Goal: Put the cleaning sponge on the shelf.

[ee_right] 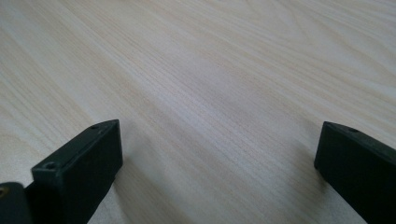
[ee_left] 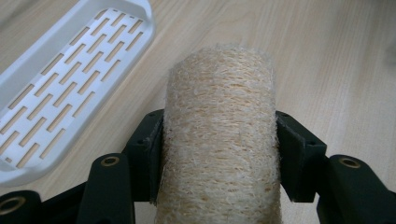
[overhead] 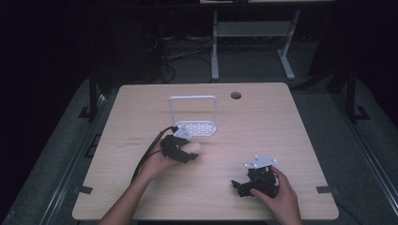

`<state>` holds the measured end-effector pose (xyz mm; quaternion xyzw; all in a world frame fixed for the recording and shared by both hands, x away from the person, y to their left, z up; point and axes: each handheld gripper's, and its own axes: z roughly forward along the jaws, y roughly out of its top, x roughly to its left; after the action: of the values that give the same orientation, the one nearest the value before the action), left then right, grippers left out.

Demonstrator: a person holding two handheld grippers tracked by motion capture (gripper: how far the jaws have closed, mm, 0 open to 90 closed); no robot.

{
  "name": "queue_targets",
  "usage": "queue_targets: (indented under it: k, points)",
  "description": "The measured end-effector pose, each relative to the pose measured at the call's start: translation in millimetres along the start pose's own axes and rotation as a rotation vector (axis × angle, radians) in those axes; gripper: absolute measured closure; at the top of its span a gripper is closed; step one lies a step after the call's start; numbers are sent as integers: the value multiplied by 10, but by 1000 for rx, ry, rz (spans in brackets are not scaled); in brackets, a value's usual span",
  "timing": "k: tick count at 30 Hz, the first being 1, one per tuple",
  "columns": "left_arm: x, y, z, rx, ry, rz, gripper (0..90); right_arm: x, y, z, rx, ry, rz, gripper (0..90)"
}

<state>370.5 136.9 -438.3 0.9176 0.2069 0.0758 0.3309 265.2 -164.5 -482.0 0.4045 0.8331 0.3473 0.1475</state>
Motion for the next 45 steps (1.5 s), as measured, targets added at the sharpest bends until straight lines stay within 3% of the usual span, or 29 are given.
queue_targets:
  k: [24,45]
  points:
    - [203,139,42,-18,52,-62,414,-1,0,0,0,0,-1,6]
    - [301,293,123,-23,94,-80,414,1,1,0,0,1,1,6]
